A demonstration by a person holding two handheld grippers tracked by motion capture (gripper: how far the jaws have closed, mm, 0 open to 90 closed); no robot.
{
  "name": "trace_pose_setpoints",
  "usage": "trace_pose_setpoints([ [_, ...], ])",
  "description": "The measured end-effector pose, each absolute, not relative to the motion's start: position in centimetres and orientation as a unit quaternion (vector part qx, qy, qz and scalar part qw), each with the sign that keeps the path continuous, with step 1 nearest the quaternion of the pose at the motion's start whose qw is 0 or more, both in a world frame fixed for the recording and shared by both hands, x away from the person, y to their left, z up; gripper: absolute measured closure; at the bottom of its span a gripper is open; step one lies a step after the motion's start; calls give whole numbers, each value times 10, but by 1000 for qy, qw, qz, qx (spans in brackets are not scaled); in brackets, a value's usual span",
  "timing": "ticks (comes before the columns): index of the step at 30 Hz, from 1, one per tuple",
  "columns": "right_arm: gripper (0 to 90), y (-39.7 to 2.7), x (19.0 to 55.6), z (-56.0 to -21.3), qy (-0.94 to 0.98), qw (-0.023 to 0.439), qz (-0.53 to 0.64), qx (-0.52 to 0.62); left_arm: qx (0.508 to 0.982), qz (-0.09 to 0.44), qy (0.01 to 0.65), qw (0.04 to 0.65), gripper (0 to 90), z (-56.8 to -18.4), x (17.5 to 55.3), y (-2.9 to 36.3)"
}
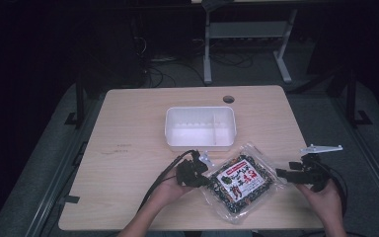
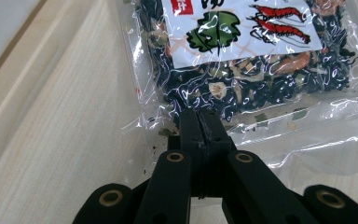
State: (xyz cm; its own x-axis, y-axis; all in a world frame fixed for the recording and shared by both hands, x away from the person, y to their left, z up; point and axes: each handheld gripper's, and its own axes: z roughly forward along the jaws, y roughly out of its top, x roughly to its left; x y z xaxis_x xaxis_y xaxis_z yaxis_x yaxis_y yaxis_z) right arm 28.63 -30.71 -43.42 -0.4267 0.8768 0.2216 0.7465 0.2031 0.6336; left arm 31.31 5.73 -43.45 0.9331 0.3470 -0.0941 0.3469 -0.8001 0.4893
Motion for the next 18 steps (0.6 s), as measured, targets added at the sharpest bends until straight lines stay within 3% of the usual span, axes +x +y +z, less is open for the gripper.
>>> trace_pose_setpoints([
  [18,383,-325,285,-445,754,75,332,562,949,-1,184,258,888,-435,313,58],
])
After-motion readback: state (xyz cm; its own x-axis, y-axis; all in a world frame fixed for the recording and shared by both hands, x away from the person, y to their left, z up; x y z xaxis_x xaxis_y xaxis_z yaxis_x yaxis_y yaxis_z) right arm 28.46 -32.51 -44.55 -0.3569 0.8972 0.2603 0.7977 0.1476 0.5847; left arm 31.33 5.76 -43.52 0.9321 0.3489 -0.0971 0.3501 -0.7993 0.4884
